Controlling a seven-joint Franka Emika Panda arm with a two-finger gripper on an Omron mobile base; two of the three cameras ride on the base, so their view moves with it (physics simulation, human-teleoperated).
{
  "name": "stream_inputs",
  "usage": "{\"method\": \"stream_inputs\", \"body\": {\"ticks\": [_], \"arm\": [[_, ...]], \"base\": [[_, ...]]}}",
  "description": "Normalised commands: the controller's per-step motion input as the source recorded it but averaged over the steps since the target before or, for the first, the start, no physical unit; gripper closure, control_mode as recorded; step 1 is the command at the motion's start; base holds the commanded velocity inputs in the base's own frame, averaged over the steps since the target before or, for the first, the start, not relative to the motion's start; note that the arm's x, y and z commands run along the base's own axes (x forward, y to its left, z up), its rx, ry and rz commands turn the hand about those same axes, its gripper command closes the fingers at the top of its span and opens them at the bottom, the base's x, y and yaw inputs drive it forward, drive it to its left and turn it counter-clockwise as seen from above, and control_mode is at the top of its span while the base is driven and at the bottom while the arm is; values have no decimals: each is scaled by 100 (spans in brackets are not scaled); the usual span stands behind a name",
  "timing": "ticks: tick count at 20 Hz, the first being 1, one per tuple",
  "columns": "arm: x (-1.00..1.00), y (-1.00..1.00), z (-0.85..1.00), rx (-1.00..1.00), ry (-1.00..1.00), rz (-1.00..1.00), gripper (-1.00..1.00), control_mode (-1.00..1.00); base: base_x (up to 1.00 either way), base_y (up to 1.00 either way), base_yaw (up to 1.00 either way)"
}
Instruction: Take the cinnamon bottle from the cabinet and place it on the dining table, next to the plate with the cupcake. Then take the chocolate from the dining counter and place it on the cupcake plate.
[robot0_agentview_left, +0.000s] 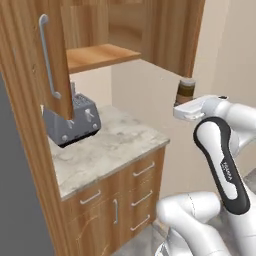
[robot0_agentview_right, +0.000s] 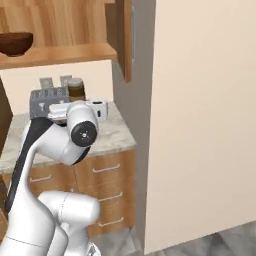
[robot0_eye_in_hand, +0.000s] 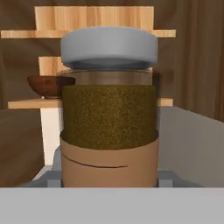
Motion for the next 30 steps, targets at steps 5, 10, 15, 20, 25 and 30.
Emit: {"method": "stream_inputs", "body": {"ticks": [5,10,15,20,25,30], "arm": [[0,0,0,0,0,0,100,100],[0,0,0,0,0,0,100,100],[0,0,0,0,0,0,100,100],[0,0,0,0,0,0,100,100],[0,0,0,0,0,0,100,100],[0,0,0,0,0,0,100,100]], "base": [[-19,6,-88],[-9,5,-95],[0,2,-100],[0,2,-100],[0,2,-100],[0,1,-100]]}}
